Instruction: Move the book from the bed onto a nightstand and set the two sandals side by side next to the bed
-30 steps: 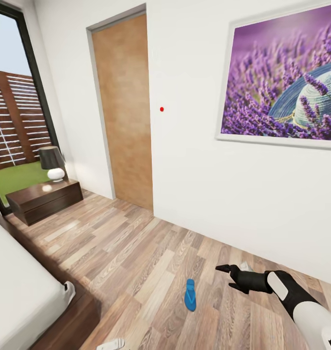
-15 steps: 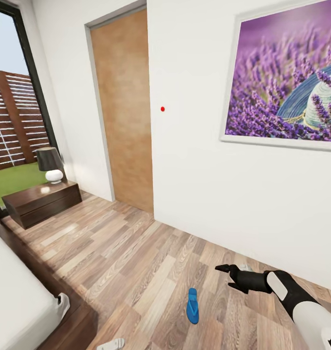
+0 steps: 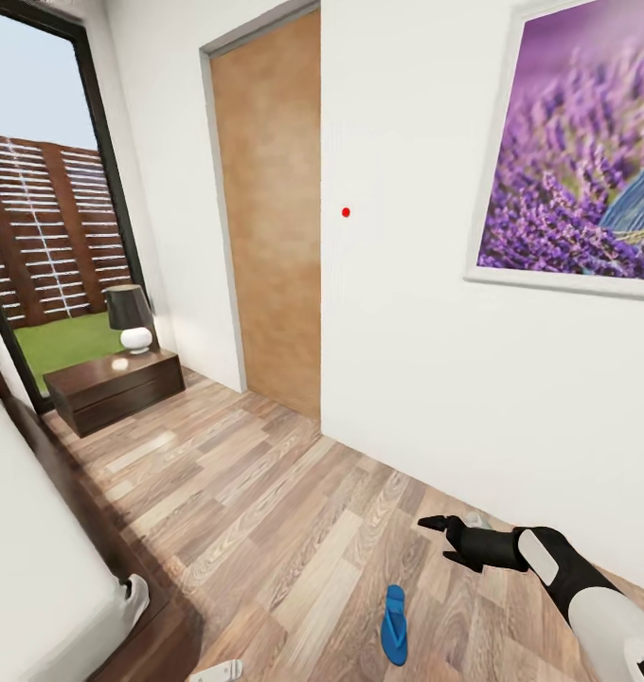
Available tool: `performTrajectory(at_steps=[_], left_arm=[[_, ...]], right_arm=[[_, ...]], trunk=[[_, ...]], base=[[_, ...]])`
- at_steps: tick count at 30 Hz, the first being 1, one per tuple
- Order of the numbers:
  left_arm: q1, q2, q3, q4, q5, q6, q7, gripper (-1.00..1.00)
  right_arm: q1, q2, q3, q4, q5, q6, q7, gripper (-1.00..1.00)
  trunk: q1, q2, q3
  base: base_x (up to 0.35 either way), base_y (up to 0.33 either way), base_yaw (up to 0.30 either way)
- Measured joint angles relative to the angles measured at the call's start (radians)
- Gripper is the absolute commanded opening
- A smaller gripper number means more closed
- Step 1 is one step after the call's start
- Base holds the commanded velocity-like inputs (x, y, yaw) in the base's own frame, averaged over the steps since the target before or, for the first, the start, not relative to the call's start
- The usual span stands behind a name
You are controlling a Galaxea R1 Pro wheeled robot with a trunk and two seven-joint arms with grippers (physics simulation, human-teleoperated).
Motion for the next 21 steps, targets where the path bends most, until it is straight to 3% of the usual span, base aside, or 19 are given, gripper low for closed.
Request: performTrajectory(at_steps=[15,21], left_arm=[[0.0,0.0,0.0,0.001,0.0,-0.002,0.0,1.0],[0.0,-0.001,0.0,0.002,0.0,-0.002,0.0,1.0]], right_arm=[[0.0,0.0,0.0,0.0,0.0,0.0,-0.002,1.0],[0.0,0.0,-0.001,0.0,0.0,0.0,-0.002,1.0]], trunk=[[0.0,0.0,0.0],[0.0,0.0,0.0]], base=[[0.166,-0.094,0.209],[0.16,-0.095,0.095]])
